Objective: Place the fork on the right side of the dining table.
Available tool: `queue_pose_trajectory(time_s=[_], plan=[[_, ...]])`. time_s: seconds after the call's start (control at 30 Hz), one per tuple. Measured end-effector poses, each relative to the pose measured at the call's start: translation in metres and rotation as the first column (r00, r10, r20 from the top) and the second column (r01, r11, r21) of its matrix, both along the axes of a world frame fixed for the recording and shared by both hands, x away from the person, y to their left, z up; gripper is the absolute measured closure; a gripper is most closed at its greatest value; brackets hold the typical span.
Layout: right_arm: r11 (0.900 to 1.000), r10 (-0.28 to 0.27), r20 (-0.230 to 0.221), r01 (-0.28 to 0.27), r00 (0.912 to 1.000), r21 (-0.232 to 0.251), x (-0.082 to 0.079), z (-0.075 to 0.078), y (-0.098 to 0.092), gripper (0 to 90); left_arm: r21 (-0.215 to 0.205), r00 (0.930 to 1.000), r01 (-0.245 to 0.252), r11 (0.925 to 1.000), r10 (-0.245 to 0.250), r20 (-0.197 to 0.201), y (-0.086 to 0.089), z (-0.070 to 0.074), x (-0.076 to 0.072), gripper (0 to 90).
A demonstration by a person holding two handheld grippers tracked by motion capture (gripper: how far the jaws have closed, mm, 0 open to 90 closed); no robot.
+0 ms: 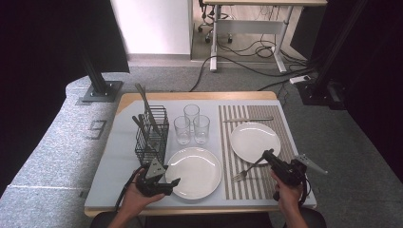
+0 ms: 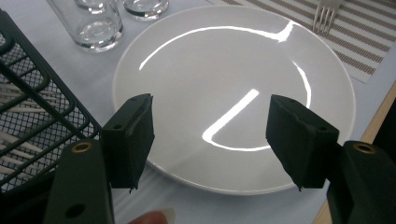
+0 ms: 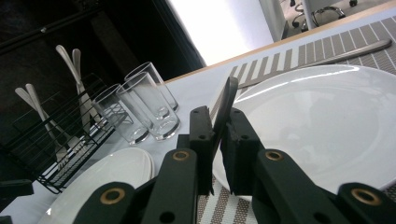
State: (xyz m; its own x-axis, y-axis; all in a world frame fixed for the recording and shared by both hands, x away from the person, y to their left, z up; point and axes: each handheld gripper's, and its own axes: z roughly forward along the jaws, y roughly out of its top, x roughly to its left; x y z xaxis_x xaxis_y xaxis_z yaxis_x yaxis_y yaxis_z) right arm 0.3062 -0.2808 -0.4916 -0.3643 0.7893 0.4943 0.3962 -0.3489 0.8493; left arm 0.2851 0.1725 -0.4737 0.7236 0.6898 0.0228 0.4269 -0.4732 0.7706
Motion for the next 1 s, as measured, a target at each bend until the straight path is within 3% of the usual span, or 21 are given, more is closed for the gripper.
queue_pose_trajectory(time_s=[0.4, 1.0], plan=[[0.999, -0.033, -0.044, 0.033, 0.9985, -0.002, 0.0002, -0.0055, -0.0062, 81.0, -0.006, 1.0000, 0.004, 1.0000, -0.004, 0.000, 0.0008, 0.0012, 0.0027, 32.4], [0.999, -0.046, -0.055, 0.045, 0.9975, -0.012, -0.0024, -0.0082, -0.0091, 80.2, -0.012, 0.9998, 0.018, 0.9998, -0.018, 0.006, -0.0007, 0.0031, 0.0064, 32.3]])
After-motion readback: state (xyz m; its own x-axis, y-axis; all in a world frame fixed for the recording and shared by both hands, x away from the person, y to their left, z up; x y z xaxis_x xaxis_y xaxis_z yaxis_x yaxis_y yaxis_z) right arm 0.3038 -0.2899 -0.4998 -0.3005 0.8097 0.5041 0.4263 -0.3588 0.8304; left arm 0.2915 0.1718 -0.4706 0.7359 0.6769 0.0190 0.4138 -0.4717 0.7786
